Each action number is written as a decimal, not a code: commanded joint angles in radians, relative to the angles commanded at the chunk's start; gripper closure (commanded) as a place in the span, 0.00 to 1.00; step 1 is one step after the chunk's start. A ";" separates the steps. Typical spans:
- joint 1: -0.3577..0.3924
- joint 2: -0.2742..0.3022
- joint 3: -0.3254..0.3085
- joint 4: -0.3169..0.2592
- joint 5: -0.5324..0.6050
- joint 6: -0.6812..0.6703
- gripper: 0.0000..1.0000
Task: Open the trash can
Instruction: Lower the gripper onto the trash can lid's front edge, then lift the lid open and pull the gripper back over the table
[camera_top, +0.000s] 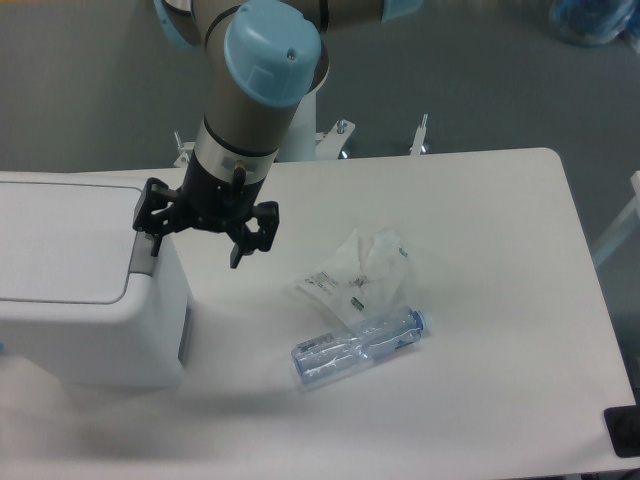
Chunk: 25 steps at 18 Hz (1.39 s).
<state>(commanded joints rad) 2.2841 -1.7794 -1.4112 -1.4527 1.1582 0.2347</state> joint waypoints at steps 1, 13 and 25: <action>0.000 0.000 0.000 0.002 0.000 0.000 0.00; 0.002 0.003 0.026 0.024 0.002 0.009 0.00; 0.231 0.005 0.035 0.218 0.140 0.480 0.00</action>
<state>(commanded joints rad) 2.5154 -1.7748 -1.3760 -1.2349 1.2977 0.7143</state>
